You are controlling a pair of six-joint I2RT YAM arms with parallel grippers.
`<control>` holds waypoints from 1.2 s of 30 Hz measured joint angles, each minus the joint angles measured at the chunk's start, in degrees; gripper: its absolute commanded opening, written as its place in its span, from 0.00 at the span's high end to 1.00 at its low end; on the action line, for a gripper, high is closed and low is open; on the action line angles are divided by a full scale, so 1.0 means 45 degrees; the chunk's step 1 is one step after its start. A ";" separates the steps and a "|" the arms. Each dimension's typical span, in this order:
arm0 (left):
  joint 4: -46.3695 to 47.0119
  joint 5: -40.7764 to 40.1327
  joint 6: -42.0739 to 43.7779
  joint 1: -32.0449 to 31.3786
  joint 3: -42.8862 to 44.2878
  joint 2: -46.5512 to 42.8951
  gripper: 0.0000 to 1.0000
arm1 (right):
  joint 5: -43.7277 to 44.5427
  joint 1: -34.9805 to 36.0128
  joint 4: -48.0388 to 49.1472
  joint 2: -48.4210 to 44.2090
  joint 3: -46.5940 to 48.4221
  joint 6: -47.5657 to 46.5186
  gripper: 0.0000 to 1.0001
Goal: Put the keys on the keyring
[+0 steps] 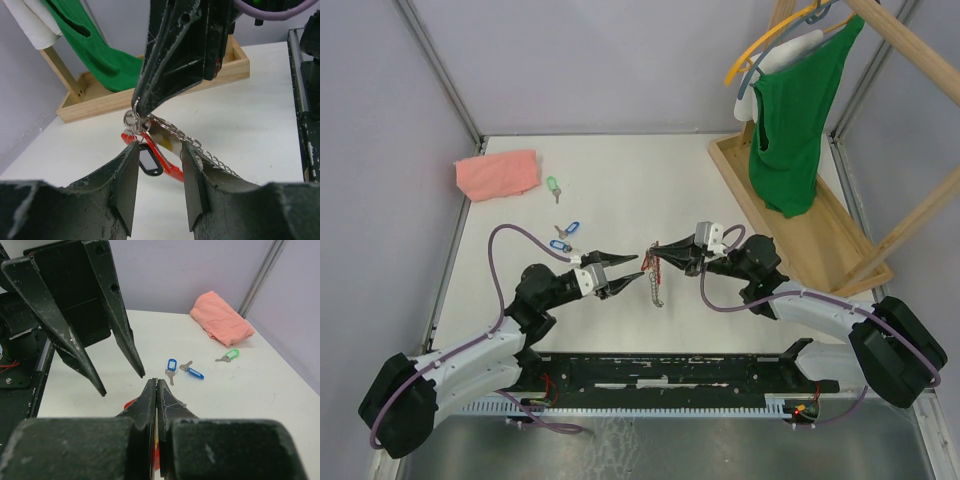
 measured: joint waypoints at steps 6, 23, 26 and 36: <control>0.0831 0.0034 -0.0690 0.0325 0.0000 0.0296 0.57 | -0.0267 0.0000 -0.0296 0.0000 0.0000 -0.0058 0.99; 0.1331 0.1137 -0.1112 0.0646 0.0549 0.1749 0.64 | -0.1287 0.0000 -0.0607 0.0000 0.0000 -0.0029 0.99; 0.1331 0.1404 -0.1112 0.0685 0.0622 0.1831 0.68 | -0.1413 0.0000 -0.0607 0.0000 0.0005 -0.0019 0.99; 0.0709 0.2516 -0.1093 0.0699 0.1195 0.2565 0.79 | -0.1817 0.0000 -0.0593 0.0165 0.0029 0.0267 0.99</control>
